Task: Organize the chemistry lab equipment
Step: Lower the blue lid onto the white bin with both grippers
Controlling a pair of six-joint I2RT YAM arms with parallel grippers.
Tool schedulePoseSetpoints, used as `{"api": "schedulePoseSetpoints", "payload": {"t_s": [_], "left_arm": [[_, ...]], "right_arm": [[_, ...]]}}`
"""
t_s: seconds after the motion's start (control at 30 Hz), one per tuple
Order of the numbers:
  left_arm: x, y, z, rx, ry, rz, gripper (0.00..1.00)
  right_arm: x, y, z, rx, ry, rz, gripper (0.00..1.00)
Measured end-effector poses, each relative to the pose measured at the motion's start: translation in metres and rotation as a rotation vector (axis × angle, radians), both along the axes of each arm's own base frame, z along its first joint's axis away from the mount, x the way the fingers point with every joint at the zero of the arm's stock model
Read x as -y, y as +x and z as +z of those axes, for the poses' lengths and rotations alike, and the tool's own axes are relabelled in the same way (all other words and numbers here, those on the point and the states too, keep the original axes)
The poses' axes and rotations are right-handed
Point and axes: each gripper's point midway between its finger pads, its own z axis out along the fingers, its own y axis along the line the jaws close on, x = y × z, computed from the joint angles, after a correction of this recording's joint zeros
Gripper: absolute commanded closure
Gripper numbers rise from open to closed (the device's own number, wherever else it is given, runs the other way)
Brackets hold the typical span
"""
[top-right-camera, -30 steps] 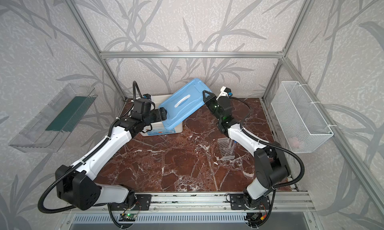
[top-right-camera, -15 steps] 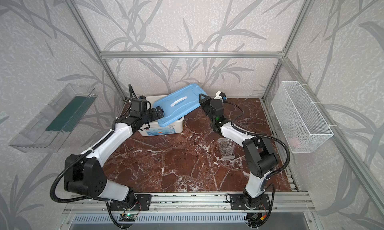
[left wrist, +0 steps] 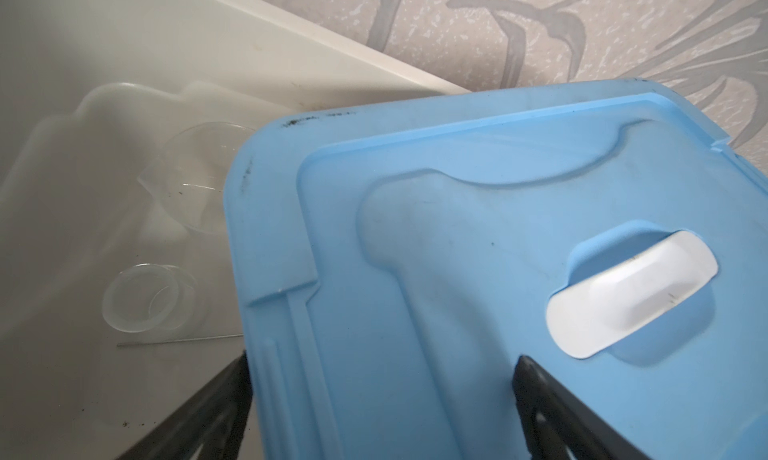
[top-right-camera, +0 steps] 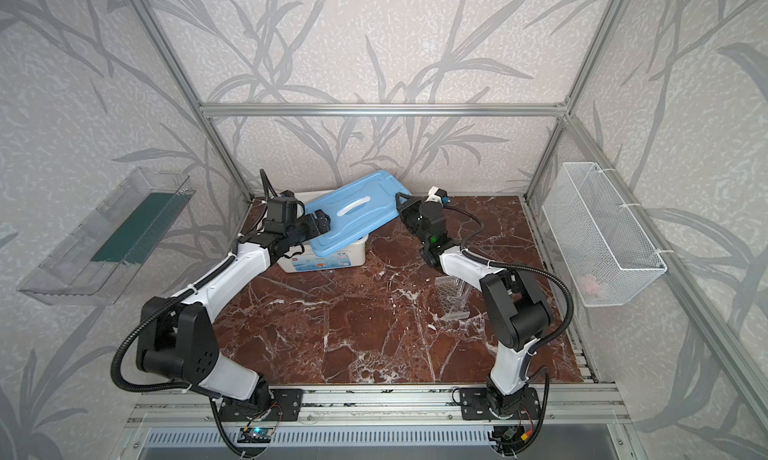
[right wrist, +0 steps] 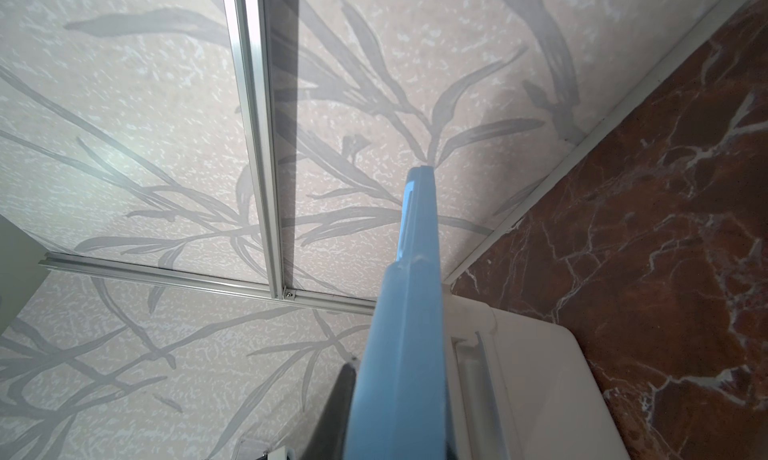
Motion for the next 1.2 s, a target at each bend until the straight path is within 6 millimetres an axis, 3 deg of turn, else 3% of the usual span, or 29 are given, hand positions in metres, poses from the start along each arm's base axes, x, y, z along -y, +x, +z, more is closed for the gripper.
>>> {"api": "schedulePoseSetpoints", "payload": {"t_s": [0.13, 0.37, 0.57, 0.7, 0.8, 0.93, 1.2], "left_arm": [[-0.008, 0.006, 0.001, -0.005, 0.026, 0.024, 0.13], [-0.019, 0.005, 0.001, -0.028, 0.088, 0.042, 0.15], [-0.03, 0.006, 0.001, -0.03, 0.121, 0.062, 0.16], [-0.04, 0.006, 0.001, -0.037, 0.155, 0.084, 0.16], [-0.043, 0.005, 0.0, -0.044, 0.159, 0.088, 0.17], [-0.044, 0.005, 0.0, -0.045, 0.158, 0.091, 0.17], [-0.046, 0.006, 0.007, -0.043, 0.159, 0.095, 0.17]], "right_arm": [[-0.007, -0.004, -0.025, -0.043, -0.055, 0.049, 0.65], [-0.014, -0.013, -0.057, -0.111, -0.126, 0.133, 0.53], [-0.005, -0.015, -0.073, -0.149, -0.178, 0.182, 0.36], [0.008, -0.014, -0.083, -0.189, -0.214, 0.225, 0.31], [0.017, -0.009, -0.08, -0.209, -0.275, 0.256, 0.3], [0.017, -0.002, -0.055, -0.176, -0.372, 0.298, 0.3], [0.013, -0.015, -0.035, -0.185, -0.581, 0.404, 0.35]]}}
